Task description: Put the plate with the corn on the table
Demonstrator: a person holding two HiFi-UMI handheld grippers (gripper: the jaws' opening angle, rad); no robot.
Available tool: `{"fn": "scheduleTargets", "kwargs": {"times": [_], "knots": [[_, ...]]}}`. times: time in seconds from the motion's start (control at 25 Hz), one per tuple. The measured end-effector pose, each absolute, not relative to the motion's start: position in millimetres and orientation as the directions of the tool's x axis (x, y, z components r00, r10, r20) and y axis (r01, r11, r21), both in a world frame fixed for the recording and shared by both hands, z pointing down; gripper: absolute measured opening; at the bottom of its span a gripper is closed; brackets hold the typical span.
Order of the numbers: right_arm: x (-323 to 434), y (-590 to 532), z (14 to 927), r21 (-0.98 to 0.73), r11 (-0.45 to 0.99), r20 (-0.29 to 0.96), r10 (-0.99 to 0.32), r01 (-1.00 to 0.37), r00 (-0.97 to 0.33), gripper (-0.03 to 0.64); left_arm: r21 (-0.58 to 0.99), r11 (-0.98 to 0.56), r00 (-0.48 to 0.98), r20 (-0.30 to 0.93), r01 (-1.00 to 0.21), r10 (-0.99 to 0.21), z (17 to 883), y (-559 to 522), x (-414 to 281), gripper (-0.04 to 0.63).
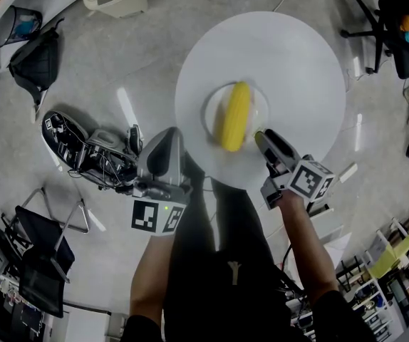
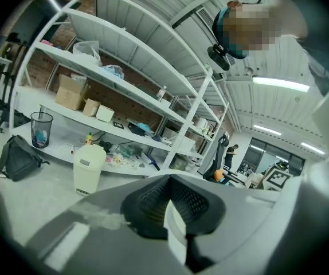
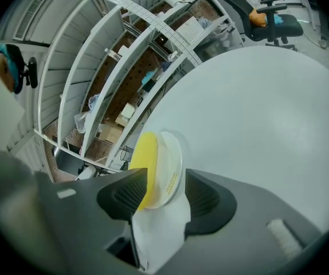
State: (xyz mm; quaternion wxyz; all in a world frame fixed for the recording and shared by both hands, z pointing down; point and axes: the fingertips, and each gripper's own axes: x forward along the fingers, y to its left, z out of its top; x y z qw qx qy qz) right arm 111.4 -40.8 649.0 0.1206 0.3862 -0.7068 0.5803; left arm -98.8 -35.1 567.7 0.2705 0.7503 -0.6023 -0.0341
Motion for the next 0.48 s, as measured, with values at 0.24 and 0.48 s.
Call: {"fn": "scheduleTargets", "kwargs": {"times": [0.24,0.48], "knots": [[117,-39,646,-0.685,0.057,0.641,-0.428,-0.727,-0.637,0.194,0.443,-0.138,0.278,0.270,-0.886,-0.922,565,-29,-100,0.002],[122,-35,633,-0.647,0.087,0.646,-0.465,-0.758,-0.605,0.130,0.442,-0.156,0.290,0.255,-0.883,-0.922,555,-22,-99,0.002]]}}
